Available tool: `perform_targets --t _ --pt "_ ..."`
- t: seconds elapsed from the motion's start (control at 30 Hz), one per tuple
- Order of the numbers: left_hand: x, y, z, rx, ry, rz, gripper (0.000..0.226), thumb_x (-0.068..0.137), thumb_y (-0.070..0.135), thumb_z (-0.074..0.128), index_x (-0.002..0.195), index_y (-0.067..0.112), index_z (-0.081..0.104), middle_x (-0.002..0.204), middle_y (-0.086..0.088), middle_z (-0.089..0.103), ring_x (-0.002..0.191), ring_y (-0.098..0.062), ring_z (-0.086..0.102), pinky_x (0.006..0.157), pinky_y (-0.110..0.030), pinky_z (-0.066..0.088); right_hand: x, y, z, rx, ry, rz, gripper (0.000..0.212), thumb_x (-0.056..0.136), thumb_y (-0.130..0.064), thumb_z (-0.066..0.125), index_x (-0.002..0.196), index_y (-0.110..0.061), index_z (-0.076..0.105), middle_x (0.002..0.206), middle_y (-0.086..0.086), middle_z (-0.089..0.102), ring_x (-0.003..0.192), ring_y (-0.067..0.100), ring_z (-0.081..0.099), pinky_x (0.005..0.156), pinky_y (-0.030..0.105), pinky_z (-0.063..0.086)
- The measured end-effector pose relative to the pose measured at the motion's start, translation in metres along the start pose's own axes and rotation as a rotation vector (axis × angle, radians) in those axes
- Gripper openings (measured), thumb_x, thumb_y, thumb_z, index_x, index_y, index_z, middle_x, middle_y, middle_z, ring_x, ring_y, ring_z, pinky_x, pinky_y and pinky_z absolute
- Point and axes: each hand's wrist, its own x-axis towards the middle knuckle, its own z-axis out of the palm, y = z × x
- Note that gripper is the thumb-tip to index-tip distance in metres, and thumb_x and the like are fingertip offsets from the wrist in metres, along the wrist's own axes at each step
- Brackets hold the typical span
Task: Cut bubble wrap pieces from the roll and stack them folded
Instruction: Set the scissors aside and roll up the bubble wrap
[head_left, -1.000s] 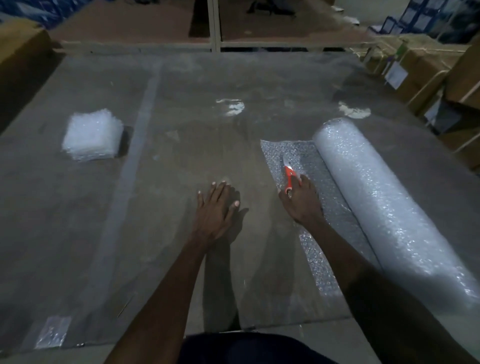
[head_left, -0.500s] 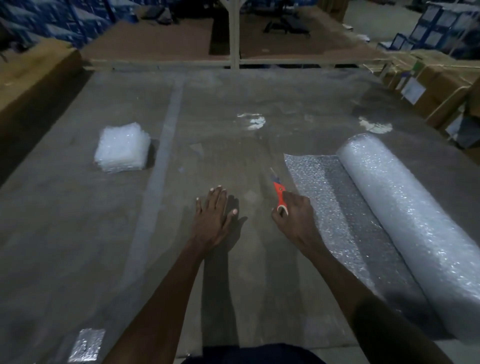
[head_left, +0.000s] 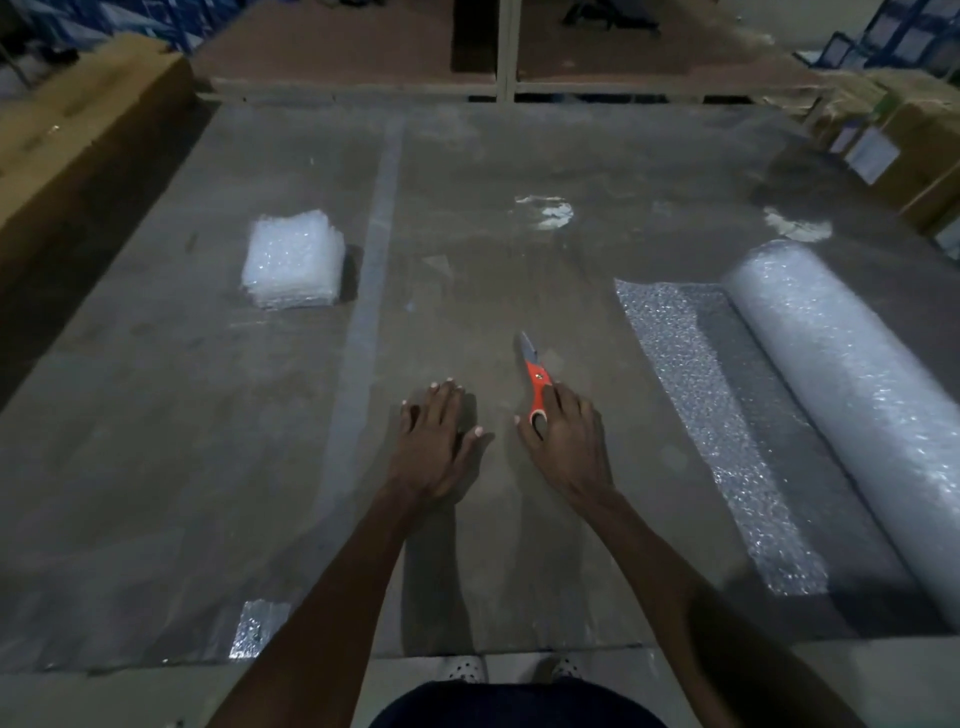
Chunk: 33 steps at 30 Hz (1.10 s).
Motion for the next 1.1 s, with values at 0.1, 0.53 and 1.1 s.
perform_targets --t 0.1,0.53,1.1 --pt "0.009 0.013 0.0 -0.025 -0.003 0.058 0.082 0.093 0.063 0.007 0.159 0.014 0.017 0.168 -0.005 0.009 0.154 -0.021 -0.001 0.121 -0.051 -0.002 -0.003 0.006 -0.016 0.023 0.002 0.012 0.064 0.094 -0.053 0.048 0.135 -0.004 0.056 0.133 0.017 0.059 0.113 0.039 0.058 0.094 0.045 0.048" --pt "0.094 0.187 0.035 -0.017 -0.002 0.361 0.077 0.097 0.059 0.014 0.156 0.01 0.024 0.166 -0.009 0.016 0.154 -0.026 0.009 0.12 -0.057 0.008 -0.014 0.196 -0.162 0.026 0.234 0.333 0.056 0.092 -0.025 0.065 0.136 0.007 0.053 0.135 0.028 0.057 0.121 0.046 0.052 0.106 0.048 0.04" --pt "0.192 0.382 0.078 0.095 -0.123 0.661 0.056 0.108 0.037 0.03 0.159 0.017 0.019 0.167 0.0 0.011 0.154 -0.025 0.007 0.118 -0.058 0.013 -0.026 0.304 -0.211 0.037 -0.146 0.563 0.09 0.096 -0.068 0.045 0.16 -0.009 0.02 0.161 0.019 0.032 0.142 0.037 0.039 0.113 0.045 0.033"
